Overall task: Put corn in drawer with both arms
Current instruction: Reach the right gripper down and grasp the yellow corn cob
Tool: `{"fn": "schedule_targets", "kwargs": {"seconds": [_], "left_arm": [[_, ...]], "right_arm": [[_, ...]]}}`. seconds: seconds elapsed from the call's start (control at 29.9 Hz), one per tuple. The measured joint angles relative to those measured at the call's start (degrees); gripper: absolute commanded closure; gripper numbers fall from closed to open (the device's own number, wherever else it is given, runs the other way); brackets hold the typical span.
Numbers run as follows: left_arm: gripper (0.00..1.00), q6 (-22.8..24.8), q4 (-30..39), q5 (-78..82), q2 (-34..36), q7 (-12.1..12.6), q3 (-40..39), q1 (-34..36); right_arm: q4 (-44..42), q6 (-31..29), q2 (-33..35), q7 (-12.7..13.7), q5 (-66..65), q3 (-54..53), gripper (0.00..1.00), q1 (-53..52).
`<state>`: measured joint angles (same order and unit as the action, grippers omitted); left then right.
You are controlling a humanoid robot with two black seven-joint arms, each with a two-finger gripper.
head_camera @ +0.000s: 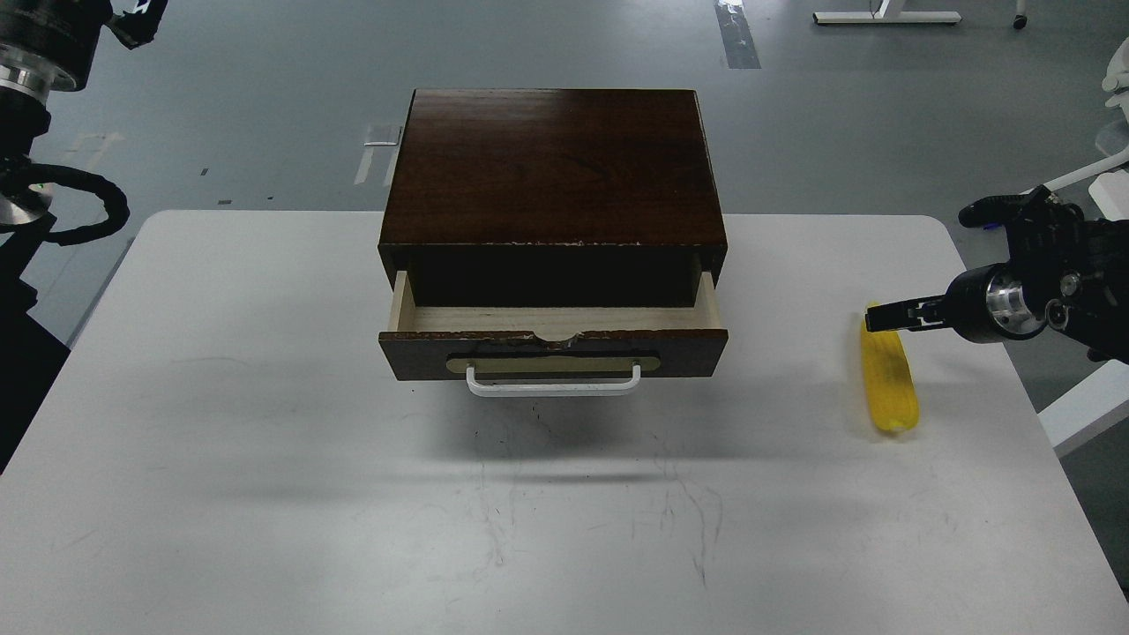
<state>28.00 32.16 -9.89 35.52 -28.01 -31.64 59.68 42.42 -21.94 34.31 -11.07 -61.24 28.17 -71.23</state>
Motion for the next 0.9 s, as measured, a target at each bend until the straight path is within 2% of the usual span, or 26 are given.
{"fn": "schedule_targets", "kwargs": {"seconds": [0.1,0.2,0.33,0.5,0.57,0.64,0.8,0.9], "left_arm": [[0.02,0.0,0.0,-0.2,0.4,0.0,0.0,0.0],[0.02,0.0,0.0,-0.2,0.6,0.0,0.0,-0.1],[0.02,0.0,0.0,-0.2,0.8,0.0,0.0,-0.2],[0.02,0.0,0.0,-0.1,1.3,0.0,0.0,-0.2],[0.02,0.0,0.0,-0.1,1.4,0.0,0.0,-0.3],[0.02,0.0,0.1,-0.1,1.5,0.0,0.1,-0.3],[0.02,0.0,0.1,-0.1,1.7,0.0,0.1,-0.3],[0.02,0.0,0.1,-0.1,1.9,0.0,0.1,-0.3]], "right_arm": [[-1.3,1.0,-1.8,0.0,0.1,-0.3,0.10,1.2],[-1.5,1.3,-3.5,0.0,0.2,-0.5,0.15,2.1],[-2.6,1.4,-4.1,0.1,0.2,-0.6,0.33,3.4],[-4.8,1.4,-4.2,1.1,0.3,-0.6,0.38,5.2],[-4.9,1.5,-4.3,1.3,0.3,-0.7,0.55,5.5],[-4.9,1.7,-4.3,1.4,0.5,-0.9,0.83,5.7],[-4.3,2.2,-4.3,1.5,1.3,-2.2,1.00,5.3],[-2.8,2.4,-3.8,1.4,1.5,-5.3,1.00,4.4]]}}
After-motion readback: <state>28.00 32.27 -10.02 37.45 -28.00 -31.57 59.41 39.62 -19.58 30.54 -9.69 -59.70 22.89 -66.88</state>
